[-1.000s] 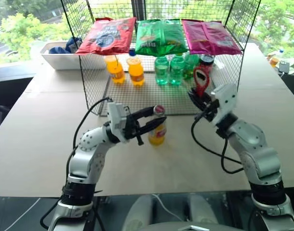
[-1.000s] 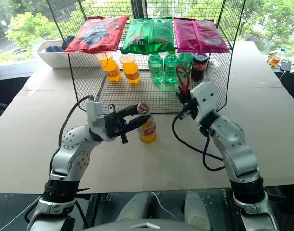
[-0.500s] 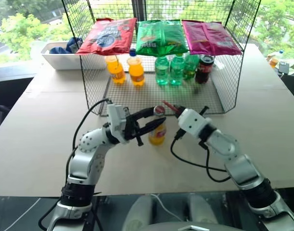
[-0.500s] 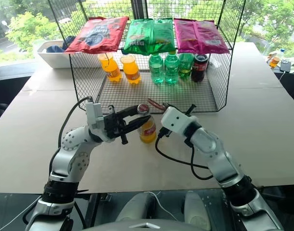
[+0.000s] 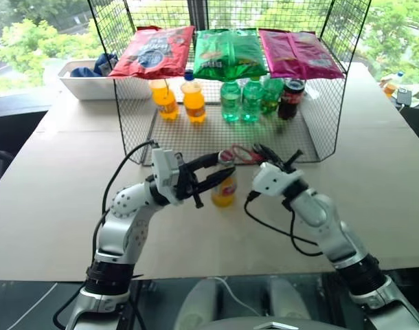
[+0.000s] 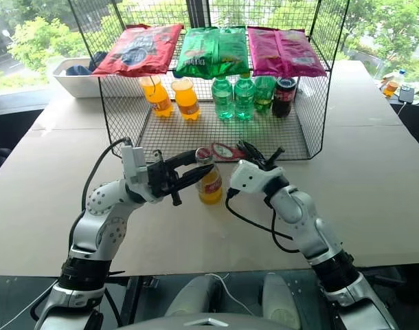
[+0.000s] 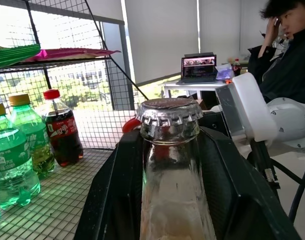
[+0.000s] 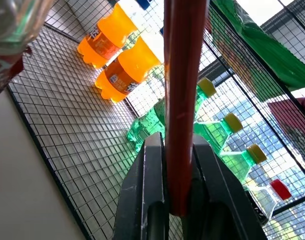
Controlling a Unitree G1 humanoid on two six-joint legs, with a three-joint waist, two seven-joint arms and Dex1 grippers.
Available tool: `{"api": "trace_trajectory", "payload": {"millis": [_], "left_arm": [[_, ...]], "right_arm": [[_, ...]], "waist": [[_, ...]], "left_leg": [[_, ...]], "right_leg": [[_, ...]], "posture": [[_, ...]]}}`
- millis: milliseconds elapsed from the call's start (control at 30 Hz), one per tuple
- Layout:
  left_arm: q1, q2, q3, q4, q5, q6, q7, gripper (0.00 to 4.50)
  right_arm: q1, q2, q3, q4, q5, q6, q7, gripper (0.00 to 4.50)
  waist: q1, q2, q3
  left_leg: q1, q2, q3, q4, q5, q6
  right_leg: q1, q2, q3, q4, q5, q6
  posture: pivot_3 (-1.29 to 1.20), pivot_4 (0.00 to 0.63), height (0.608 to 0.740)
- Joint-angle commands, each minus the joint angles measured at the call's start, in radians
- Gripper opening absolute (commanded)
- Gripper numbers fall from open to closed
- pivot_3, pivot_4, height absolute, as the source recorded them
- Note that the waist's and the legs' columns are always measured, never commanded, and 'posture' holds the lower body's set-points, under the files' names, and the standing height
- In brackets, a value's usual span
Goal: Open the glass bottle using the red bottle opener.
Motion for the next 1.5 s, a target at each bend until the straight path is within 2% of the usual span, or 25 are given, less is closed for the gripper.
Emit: {"api": "trace_trajectory", "payload": {"millis": [33, 200, 600, 700, 767, 833, 867, 1033, 1133, 1300, 1500], "left_arm": [[0.022, 0.021, -0.026, 0.048, 0.051, 0.032, 0.000, 1.39], [0.021, 0.023, -0.027, 0.047, 0.051, 0.034, 0.002, 1.39], [0.026, 0.027, -0.028, 0.042, 0.049, 0.038, 0.006, 1.39], [0.024, 0.027, -0.029, 0.043, 0.048, 0.039, 0.006, 1.39], [0.023, 0.029, -0.028, 0.045, 0.047, 0.040, 0.006, 1.39], [0.023, 0.031, -0.027, 0.045, 0.046, 0.042, 0.005, 1.39], [0.023, 0.032, -0.028, 0.045, 0.046, 0.043, 0.004, 1.37], [0.024, 0.039, -0.026, 0.042, 0.043, 0.050, 0.003, 1.37], [0.029, 0.043, -0.026, 0.035, 0.041, 0.054, 0.003, 1.37], [0.034, 0.050, -0.022, 0.026, 0.038, 0.062, 0.005, 1.37], [0.041, 0.055, -0.018, 0.020, 0.034, 0.066, 0.009, 1.37]], "right_arm": [[-0.026, 0.030, -0.042, -0.042, 0.026, -0.018, -0.010, 0.00], [-0.018, 0.061, -0.051, -0.053, 0.061, -0.024, 0.022, 0.00], [-0.020, -0.039, 0.019, -0.041, -0.070, -0.154, 0.085, 0.00], [-0.020, -0.056, 0.020, -0.053, -0.186, -0.186, 0.010, 0.00], [0.006, -0.056, -0.005, -0.099, -0.377, -0.188, -0.193, 0.00], [0.011, -0.043, -0.002, -0.102, -0.407, -0.140, -0.166, 0.00], [0.012, -0.031, 0.000, -0.093, -0.387, -0.130, -0.144, 0.88], [-0.003, -0.013, 0.020, -0.057, -0.304, -0.139, -0.044, 2.98], [0.000, 0.027, 0.010, -0.045, -0.240, -0.121, -0.016, 4.44], [0.012, 0.104, -0.052, -0.062, -0.129, -0.043, 0.000, 4.48], [0.018, 0.056, -0.102, -0.054, -0.101, -0.044, 0.009, 4.48]], "waist": [[0.000, 0.000, 0.000], [-0.001, 0.000, 0.000], [0.000, 0.000, 0.000], [0.000, 0.000, 0.000], [0.001, 0.000, -0.001], [0.001, 0.000, -0.001], [0.000, 0.000, -0.001], [-0.001, 0.000, -0.001], [-0.001, 0.000, 0.000], [-0.001, 0.000, 0.000], [-0.001, 0.001, 0.000]], "left_leg": [[0.000, 0.000, 0.000, 0.000, 0.000, 0.000], [0.000, 0.000, 0.000, 0.000, 0.000, 0.000], [0.001, 0.000, 0.000, -0.001, 0.000, 0.000], [0.002, 0.000, 0.000, -0.001, 0.000, 0.000], [0.002, 0.000, 0.000, -0.001, 0.000, 0.000], [0.002, 0.000, 0.000, -0.001, 0.000, 0.000], [0.002, 0.000, 0.000, -0.001, 0.000, 0.000], [0.003, 0.000, 0.001, -0.001, 0.000, -0.001], [0.009, 0.000, 0.001, -0.003, 0.000, 0.000], [0.015, 0.002, 0.000, -0.006, 0.000, 0.000], [0.015, 0.002, 0.000, -0.007, 0.000, 0.000]], "right_leg": [[0.000, 0.000, 0.000, 0.000, 0.000, 0.000], [0.000, 0.000, 0.000, 0.000, 0.000, 0.000], [0.001, 0.000, 0.000, 0.000, 0.000, 0.000], [0.001, 0.000, 0.000, 0.000, 0.000, 0.000], [0.002, 0.000, 0.000, 0.000, 0.000, 0.000], [0.001, 0.000, 0.000, 0.000, 0.000, 0.000], [0.001, 0.000, 0.000, 0.000, 0.000, 0.000], [0.002, 0.000, 0.001, 0.000, 0.000, 0.000], [0.008, 0.000, 0.001, -0.002, 0.000, 0.000], [0.015, 0.002, 0.000, -0.006, 0.000, 0.000], [0.015, 0.001, 0.000, -0.008, 0.000, 0.000]], "posture": [[0.00, 0.150, 0.740], [0.00, 0.150, 0.740], [0.00, 0.150, 0.740], [0.00, 0.150, 0.740], [0.00, 0.150, 0.740], [0.00, 0.150, 0.740], [0.00, 0.150, 0.740], [0.00, 0.150, 0.740], [0.00, 0.150, 0.740], [0.00, 0.150, 0.740], [0.00, 0.150, 0.740]]}}
